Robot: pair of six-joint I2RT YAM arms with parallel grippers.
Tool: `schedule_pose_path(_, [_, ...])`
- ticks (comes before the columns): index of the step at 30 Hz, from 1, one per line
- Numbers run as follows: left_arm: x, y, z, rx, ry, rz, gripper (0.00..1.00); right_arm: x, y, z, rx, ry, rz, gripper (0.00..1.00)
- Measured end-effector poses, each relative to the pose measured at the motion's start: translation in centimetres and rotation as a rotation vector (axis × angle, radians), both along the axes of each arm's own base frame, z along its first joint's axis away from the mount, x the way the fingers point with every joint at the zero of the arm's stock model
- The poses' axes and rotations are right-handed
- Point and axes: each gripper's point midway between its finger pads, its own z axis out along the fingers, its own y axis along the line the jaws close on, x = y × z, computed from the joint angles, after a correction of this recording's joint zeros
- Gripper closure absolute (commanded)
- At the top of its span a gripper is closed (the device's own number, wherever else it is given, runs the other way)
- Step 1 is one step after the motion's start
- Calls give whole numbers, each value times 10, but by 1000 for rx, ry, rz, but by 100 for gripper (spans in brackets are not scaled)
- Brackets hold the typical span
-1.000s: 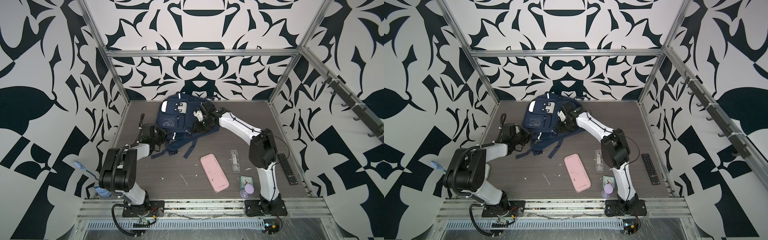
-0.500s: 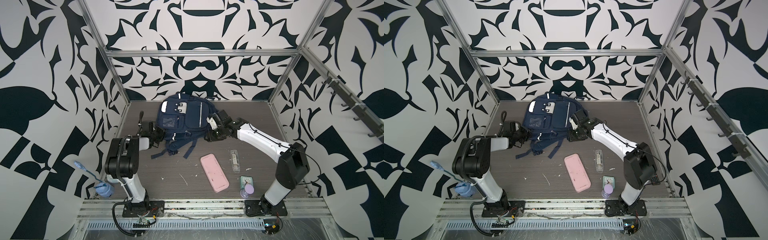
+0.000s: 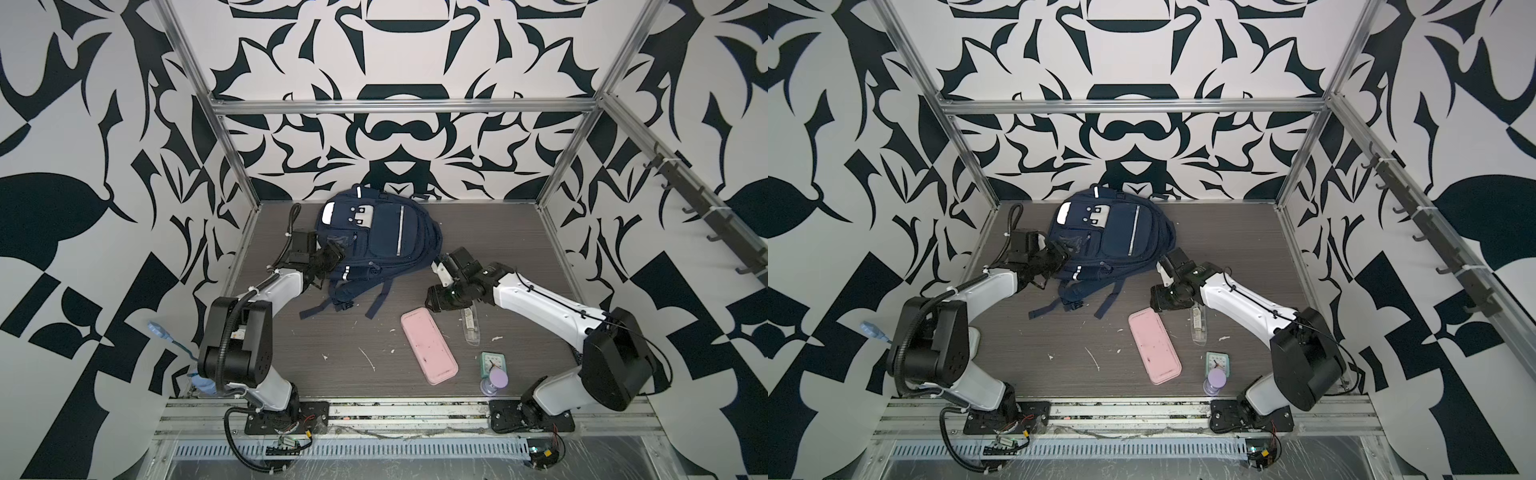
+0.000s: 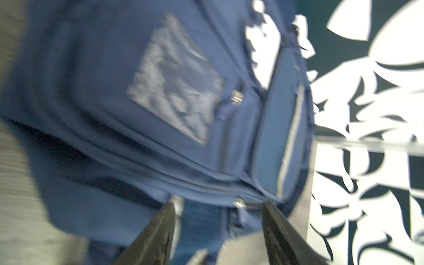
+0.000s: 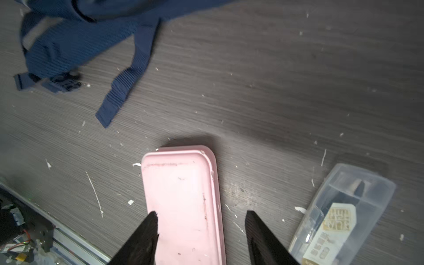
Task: Pack books, pencil case, and school supplies into a backpack
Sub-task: Pick up the pencil case from the bottom-center of the table.
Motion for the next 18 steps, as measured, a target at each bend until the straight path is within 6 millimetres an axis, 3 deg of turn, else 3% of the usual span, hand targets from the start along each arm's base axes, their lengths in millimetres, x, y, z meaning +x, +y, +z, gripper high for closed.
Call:
schedule_pose_path(2, [-10, -11, 12, 14, -23, -52, 34, -7, -1, -8, 13, 29, -3, 35])
schedule_pose_path(5, [-26, -21, 16, 31, -13, -124, 31, -14, -1, -18, 31, 62, -6, 33])
schedule_pose_path(11, [-66, -48, -3, 46, 87, -288, 31, -28, -1, -34, 71, 109, -17, 32])
schedule_pose_path(18, [-132, -100, -26, 44, 170, -540, 30, -43, -1, -50, 109, 164, -30, 32])
